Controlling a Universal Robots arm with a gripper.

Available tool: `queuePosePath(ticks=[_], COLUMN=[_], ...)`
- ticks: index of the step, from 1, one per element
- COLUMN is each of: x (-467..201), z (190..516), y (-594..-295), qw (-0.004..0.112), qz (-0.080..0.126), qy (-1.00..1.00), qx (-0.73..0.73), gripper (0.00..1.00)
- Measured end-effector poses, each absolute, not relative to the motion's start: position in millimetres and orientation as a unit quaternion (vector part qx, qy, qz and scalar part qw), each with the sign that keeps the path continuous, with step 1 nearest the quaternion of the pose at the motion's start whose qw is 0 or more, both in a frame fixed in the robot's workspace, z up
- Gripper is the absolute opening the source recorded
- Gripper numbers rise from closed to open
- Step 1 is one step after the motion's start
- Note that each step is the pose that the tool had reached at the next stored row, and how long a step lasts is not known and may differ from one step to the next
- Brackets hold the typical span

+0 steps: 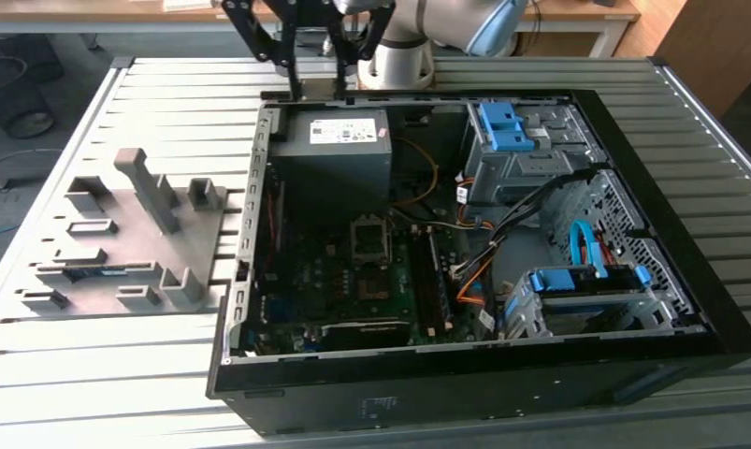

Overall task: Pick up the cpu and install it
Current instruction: 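Pick up the cpu and move it towards the insertion slot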

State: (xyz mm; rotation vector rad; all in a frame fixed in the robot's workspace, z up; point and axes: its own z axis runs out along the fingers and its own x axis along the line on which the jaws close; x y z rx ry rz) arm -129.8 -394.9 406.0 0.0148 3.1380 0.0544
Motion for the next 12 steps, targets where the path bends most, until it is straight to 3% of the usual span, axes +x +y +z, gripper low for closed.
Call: queuePosePath(ticks=[12], x=[-82], z=[404], y=[-394], qw=[0.002], qz=[0.017], qy=[1.000], qx=[0.005], gripper=[0.47])
